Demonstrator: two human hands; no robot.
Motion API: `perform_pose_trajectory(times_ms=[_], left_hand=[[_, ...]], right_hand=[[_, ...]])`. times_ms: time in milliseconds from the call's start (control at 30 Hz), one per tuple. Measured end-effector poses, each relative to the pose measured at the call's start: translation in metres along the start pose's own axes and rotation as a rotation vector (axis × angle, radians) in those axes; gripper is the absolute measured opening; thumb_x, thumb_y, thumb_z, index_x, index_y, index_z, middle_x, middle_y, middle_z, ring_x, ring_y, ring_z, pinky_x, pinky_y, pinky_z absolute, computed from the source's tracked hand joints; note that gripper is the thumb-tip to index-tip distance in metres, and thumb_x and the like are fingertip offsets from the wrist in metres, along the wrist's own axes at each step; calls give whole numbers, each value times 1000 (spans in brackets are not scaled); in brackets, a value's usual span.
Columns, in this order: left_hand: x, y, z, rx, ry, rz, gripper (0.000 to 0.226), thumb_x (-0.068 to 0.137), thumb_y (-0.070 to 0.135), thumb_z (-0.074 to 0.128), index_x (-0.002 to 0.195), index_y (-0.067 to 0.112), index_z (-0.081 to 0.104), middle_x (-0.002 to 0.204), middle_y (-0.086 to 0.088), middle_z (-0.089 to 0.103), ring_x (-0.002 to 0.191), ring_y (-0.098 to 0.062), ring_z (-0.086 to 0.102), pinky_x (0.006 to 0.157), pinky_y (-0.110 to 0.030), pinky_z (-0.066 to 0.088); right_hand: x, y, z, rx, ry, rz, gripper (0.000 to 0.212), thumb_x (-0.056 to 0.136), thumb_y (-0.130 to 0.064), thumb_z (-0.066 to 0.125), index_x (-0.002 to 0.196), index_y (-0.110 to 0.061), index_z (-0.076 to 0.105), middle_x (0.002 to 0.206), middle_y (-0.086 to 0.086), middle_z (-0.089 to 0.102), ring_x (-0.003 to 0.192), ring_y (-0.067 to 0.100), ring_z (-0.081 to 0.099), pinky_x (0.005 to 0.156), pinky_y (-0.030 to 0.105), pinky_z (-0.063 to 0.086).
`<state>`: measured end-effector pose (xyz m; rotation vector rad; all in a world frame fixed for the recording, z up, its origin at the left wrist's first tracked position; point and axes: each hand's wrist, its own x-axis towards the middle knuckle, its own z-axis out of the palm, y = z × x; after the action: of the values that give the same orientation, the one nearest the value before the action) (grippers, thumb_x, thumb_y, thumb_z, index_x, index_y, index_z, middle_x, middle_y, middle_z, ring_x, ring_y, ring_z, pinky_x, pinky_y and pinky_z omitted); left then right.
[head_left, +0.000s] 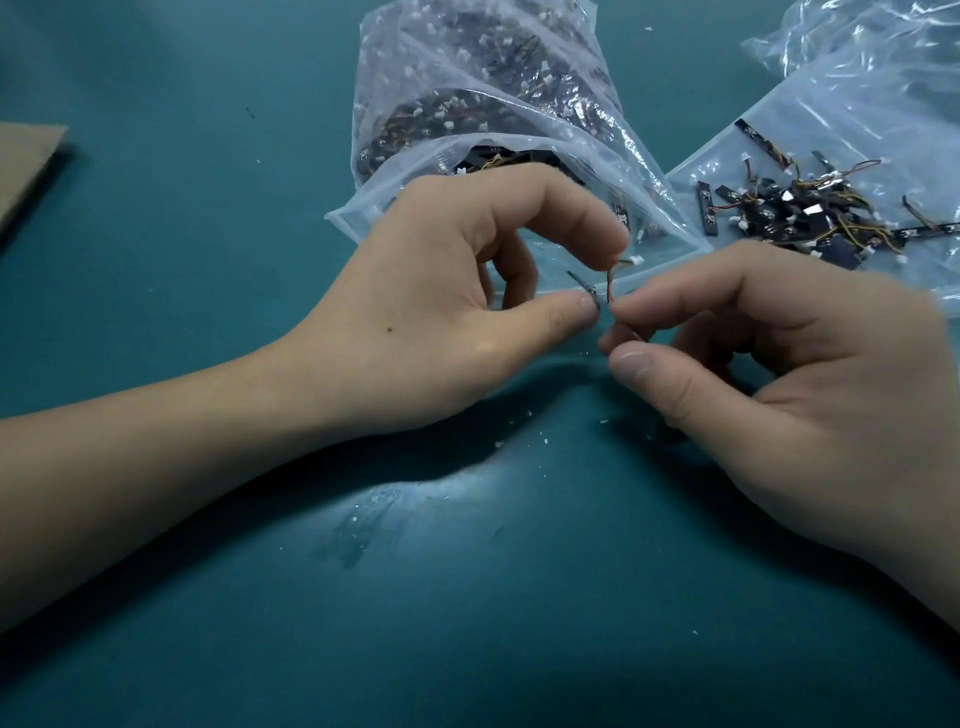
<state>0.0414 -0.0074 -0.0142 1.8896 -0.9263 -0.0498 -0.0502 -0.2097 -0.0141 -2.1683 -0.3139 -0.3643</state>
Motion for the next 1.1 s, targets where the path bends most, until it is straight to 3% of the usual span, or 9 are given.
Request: perform_pose_trajectory(times_ms=[100, 200, 333, 500, 667, 767, 933, 1100], left_hand=[[0, 1, 0, -53, -45, 30, 26, 88, 4, 77, 107, 18, 67, 100, 13, 74, 65, -8, 57, 61, -17, 41], [-1, 1, 0, -86, -31, 52, 25, 88, 0, 76, 105, 15, 65, 99, 7, 76, 67, -2, 60, 60, -18, 42], [-1, 1, 2, -95, -6, 46, 24, 87, -2, 77, 100, 14, 65, 95, 7, 77, 70, 5, 64, 62, -16, 44], [-2, 0, 1, -52, 42, 35, 13, 86, 3, 80, 91, 11, 72, 85, 13, 75, 62, -4, 58, 57, -22, 44], [-2, 0, 2, -38, 68, 67, 28, 87, 4, 79, 85, 29, 68, 91, -2, 78, 63, -27, 62, 54, -42, 48], [-2, 0, 2, -22, 83, 72, 30, 87, 4, 79, 85, 31, 67, 90, 1, 78, 62, -18, 62, 55, -37, 49], [-3, 3, 5, 46, 119, 80, 22, 87, -1, 78, 86, 20, 69, 93, 8, 78, 70, 6, 64, 63, -11, 45], [-6, 3, 4, 4, 127, 10, 24, 85, -1, 80, 80, 21, 72, 86, 9, 79, 56, -1, 65, 52, -21, 53]], right_hand=[[-1, 1, 0, -7, 18, 0, 11, 90, -28, 77, 98, -29, 70, 80, -4, 72, 60, 19, 66, 53, 36, 51], [0, 3, 0, 27, 73, 49, 11, 89, -36, 76, 93, -29, 67, 71, 1, 67, 53, 23, 63, 51, 44, 48], [3, 3, 3, 118, 57, 100, 21, 89, -40, 70, 109, -35, 64, 87, -5, 69, 55, 28, 61, 52, 47, 51], [5, 2, 3, -22, -14, 92, 16, 92, -43, 65, 105, -35, 68, 86, -16, 68, 59, 20, 64, 52, 31, 49], [4, 1, 4, -76, -81, 84, 8, 95, -40, 64, 99, -34, 68, 74, -7, 63, 56, 8, 53, 55, 10, 37], [4, 2, 3, -106, -54, 77, 11, 95, -38, 66, 87, -31, 62, 71, -11, 57, 57, 5, 50, 56, 9, 34], [5, 6, 3, -81, 14, 98, 16, 93, -48, 66, 92, -32, 66, 75, -5, 64, 59, 18, 56, 53, 18, 40], [4, 7, 3, 7, 86, 84, 9, 91, -38, 77, 91, -32, 71, 78, -5, 70, 56, 20, 57, 51, 36, 47]])
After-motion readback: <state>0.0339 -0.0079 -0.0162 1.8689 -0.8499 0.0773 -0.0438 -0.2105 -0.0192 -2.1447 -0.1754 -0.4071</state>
